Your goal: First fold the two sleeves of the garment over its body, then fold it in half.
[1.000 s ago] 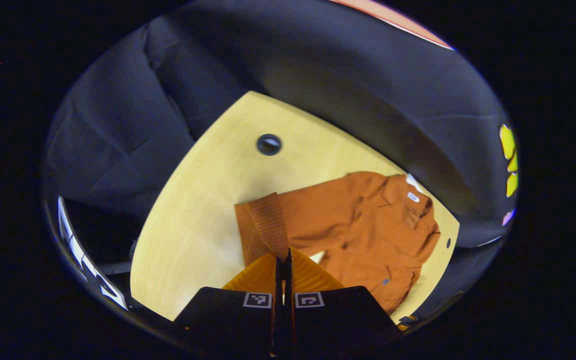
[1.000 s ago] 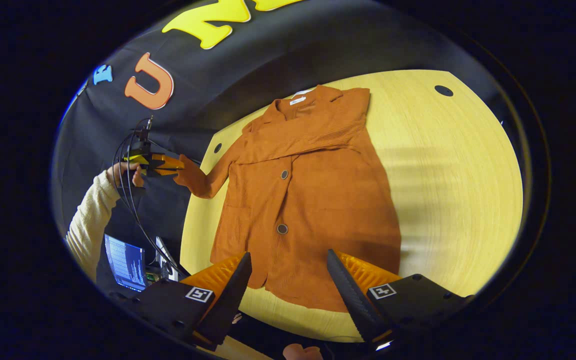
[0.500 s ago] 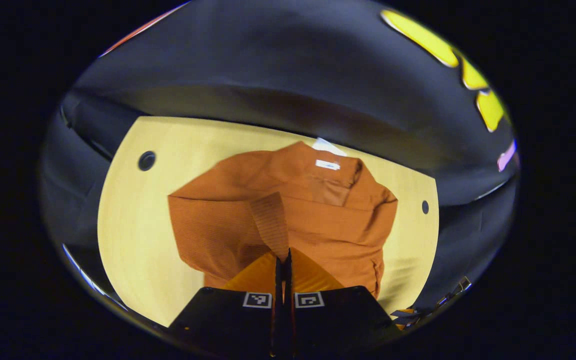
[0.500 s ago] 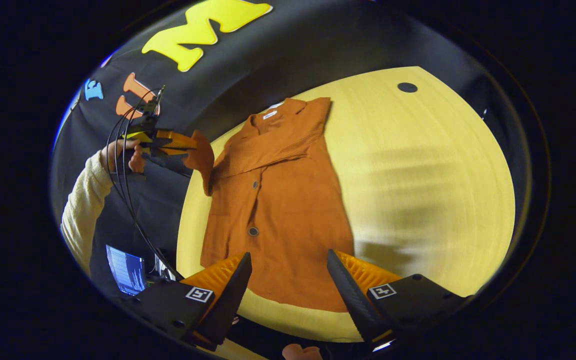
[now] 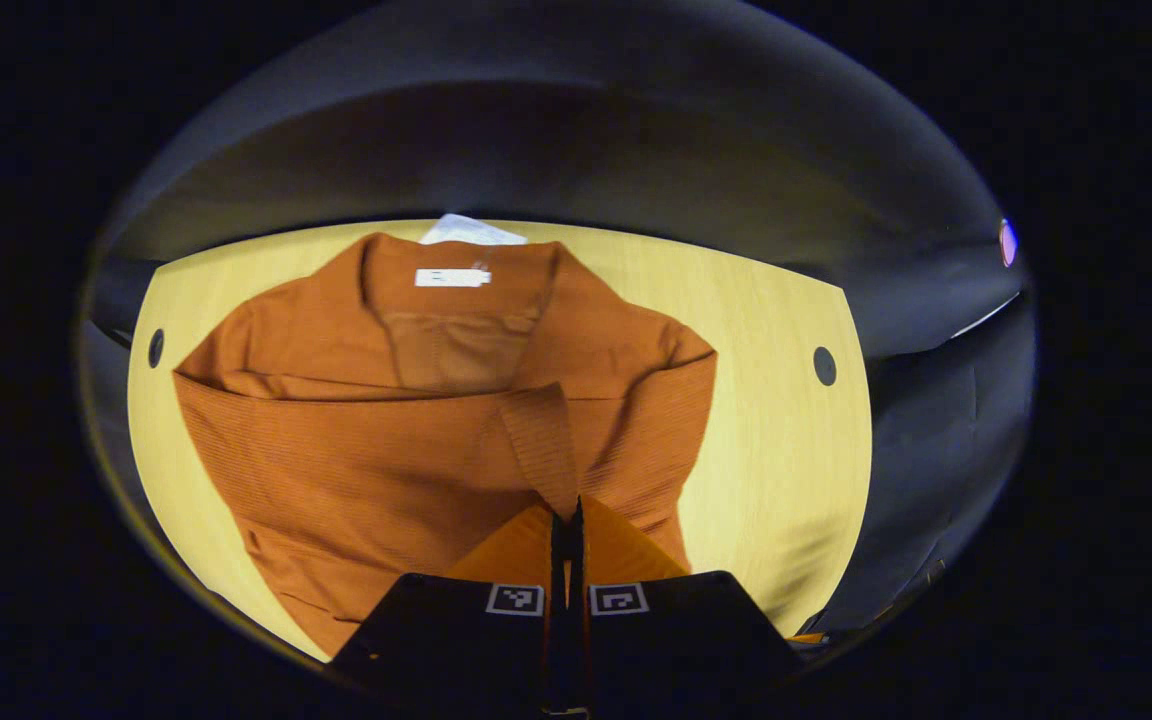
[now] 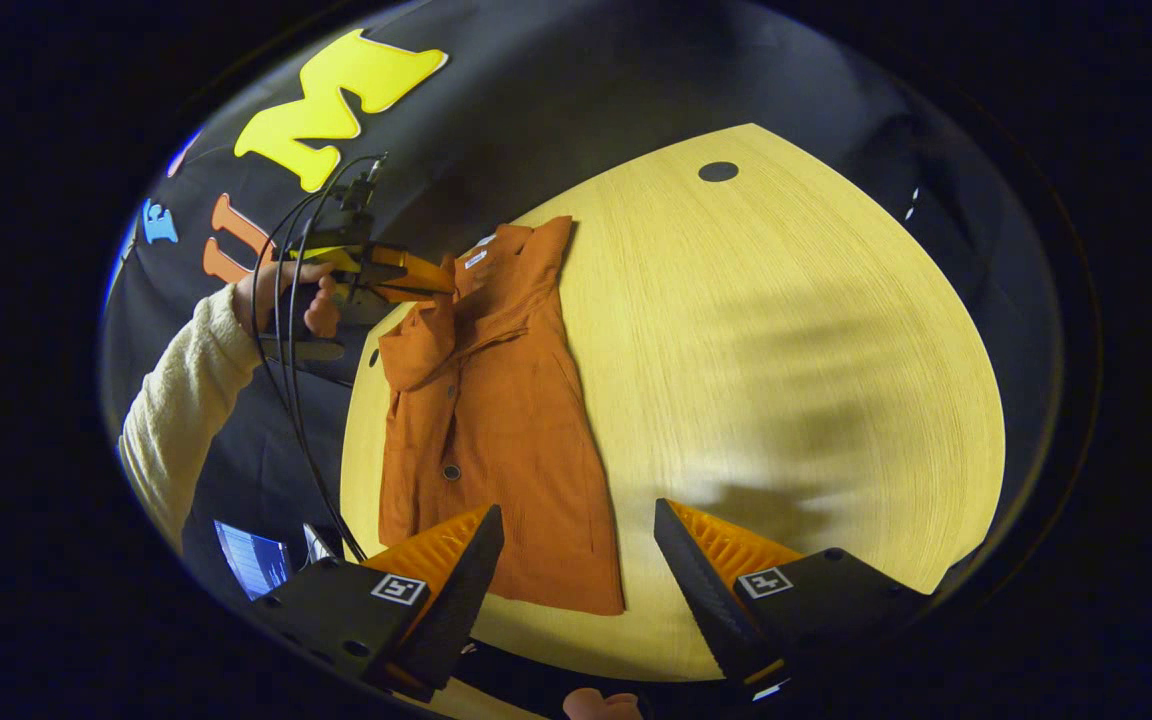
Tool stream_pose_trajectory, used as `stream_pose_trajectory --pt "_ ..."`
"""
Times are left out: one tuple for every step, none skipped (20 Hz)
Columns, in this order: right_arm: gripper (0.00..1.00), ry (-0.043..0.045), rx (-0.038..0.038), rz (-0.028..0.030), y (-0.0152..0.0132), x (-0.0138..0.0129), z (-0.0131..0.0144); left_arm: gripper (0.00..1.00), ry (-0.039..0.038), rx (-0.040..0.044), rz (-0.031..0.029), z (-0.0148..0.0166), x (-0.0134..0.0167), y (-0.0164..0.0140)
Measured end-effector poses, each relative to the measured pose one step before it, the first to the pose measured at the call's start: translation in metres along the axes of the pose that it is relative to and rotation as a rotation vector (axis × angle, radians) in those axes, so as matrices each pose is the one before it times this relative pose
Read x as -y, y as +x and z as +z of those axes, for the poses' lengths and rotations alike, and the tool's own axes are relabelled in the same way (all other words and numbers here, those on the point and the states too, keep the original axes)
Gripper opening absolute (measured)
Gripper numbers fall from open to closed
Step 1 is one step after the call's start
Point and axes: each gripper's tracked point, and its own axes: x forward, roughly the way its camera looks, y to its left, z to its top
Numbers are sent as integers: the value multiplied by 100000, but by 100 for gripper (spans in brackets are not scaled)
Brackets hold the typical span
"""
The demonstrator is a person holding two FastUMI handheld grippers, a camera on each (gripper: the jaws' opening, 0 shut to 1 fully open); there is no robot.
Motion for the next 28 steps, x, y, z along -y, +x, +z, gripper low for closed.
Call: stream_pose_trajectory --pt "97 62 -336 -751 81 466 -111 3 341 -245 -1852 109 1308 642" --pt "96 211 -260 -679 164 298 -82 3 678 49 -1107 -13 931 955" --pt "96 436 -288 -409 288 149 -190 3 1117 151 -99 50 485 629" --pt "97 606 -432 -79 27 181 -217 3 464 -422 -562 -144 252 455" --pt "97 198 -352 38 108 128 -138 3 90 -282 855 -164 78 516" --pt "97 -97 -249 -215 202 241 -164 3 -310 53 875 -206 -84 152" --pt "97 -223 -356 -125 86 92 -115 4 -942 -54 -148 -214 228 353" --pt "97 -102 -350 -175 -15 -125 -224 4 -1281 261 -831 38 167 34" --pt "97 38 -367 -251 47 -28 -279 5 -1582 1022 -1658 15 292 -208" --pt "97 -23 -319 -43 274 -118 -176 11 -1472 914 -1241 -34 97 -200" --pt "97 -89 -206 27 228 -301 -74 14 -981 739 -1664 108 340 -495" --pt "96 -338 -174 162 -61 -85 -54 17 339 -150 -759 -123 12 -381" --pt "97 -602 -54 242 2 -330 -12 46 1432 176 698 -199 -324 -300" --pt "96 -759 3 235 49 -334 -17 74 2041 906 1695 61 -476 -545" --pt "96 -868 -127 55 187 -387 -62 66 1063 1185 1430 -75 -463 -409" --pt "93 -759 -92 39 309 -526 62 77 1138 1591 1332 -202 -507 -424" --pt "97 -821 -185 349 348 -610 274 81 838 2090 1023 -1 -382 -556" --pt "97 -923 -230 373 158 -653 -212 96 1258 2780 1636 -32 -684 -811" --pt "97 -1221 -158 549 4 -547 -231 92 2432 4866 2929 351 -923 -787" --pt "97 -1384 -141 439 -106 -471 -345 99 3273 6296 3810 542 -1344 -693" --pt "97 -1467 -216 145 268 -539 -37 99 2769 7934 4264 765 -1346 -1114" --pt "97 -1429 -187 60 331 -498 -85 99 1940 8252 2920 505 -1330 -1407" --pt "97 -1228 -456 55 374 -534 -64 99 635 7620 1459 361 -1281 -1329" --pt "97 -838 -496 174 396 -536 -217 99 -871 5657 -236 -157 -997 -1435" --pt "97 -752 -692 1 440 -472 -138 98 -2269 2783 -27 -579 -1166 -1530" --pt "97 -1047 -800 -75 362 -463 -318 99 -3062 1217 500 -1221 -1186 -978" --pt "97 -956 -800 -322 447 -461 -150 99 -3248 1307 298 -1219 -1319 -1133" --pt "96 -766 -829 204 348 -508 -275 100 -2929 653 314 -1171 -1136 -782"
